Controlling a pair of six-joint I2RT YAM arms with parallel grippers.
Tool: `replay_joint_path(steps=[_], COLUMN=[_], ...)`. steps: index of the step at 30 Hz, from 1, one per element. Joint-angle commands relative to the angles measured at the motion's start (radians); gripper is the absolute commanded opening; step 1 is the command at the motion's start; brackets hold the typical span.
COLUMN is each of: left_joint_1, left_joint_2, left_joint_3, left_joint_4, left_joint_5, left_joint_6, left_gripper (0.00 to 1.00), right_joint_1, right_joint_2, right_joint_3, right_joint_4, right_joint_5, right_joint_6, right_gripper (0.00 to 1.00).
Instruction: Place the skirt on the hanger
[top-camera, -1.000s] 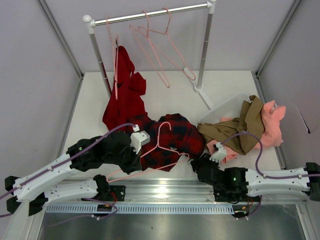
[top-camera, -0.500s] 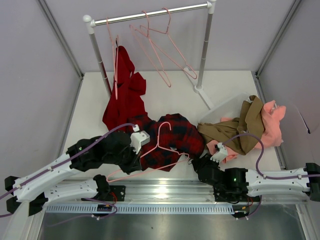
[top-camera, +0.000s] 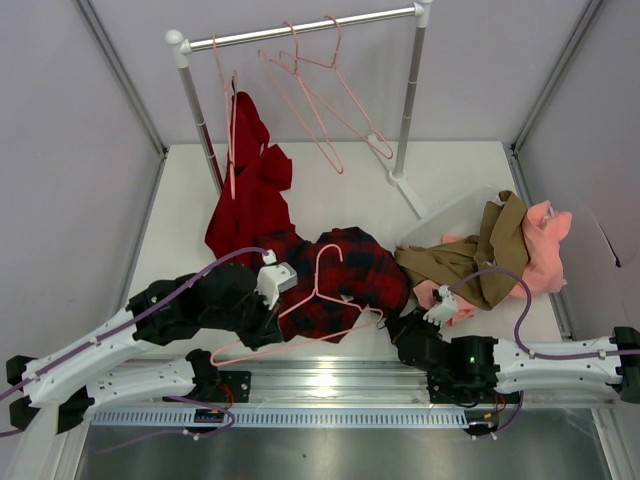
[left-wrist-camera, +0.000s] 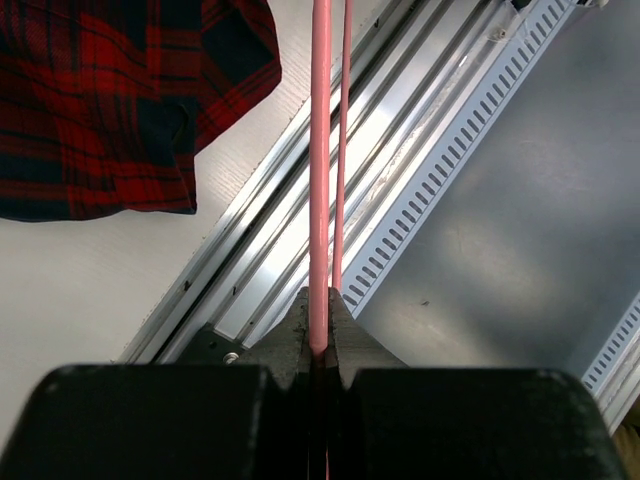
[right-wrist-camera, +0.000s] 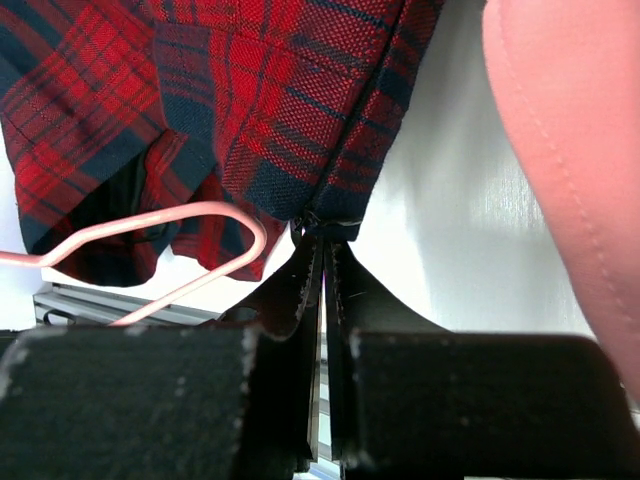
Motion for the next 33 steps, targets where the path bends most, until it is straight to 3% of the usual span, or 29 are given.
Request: replay_joint_path(steps=[1, 33], left_joint_1=[-0.006, -0.009], left_joint_2=[-0.005, 0.068], left_joint_3=[0.011, -0.064], left_joint_4=[0.042, 0.127], left_joint_5=[0.05, 0.055], left_joint_6=[0.027, 0.038], left_gripper=[0.0, 0.0], right_joint_1=[0.013, 0.068], right_joint_2=[-0.018, -0.052], right_joint_3=[0.002, 0.083], right_joint_4=[-0.038, -0.107], right_joint_5=[0.074, 0.103], right_joint_6=[0.053, 0.055], right_gripper=[0.0, 0.0])
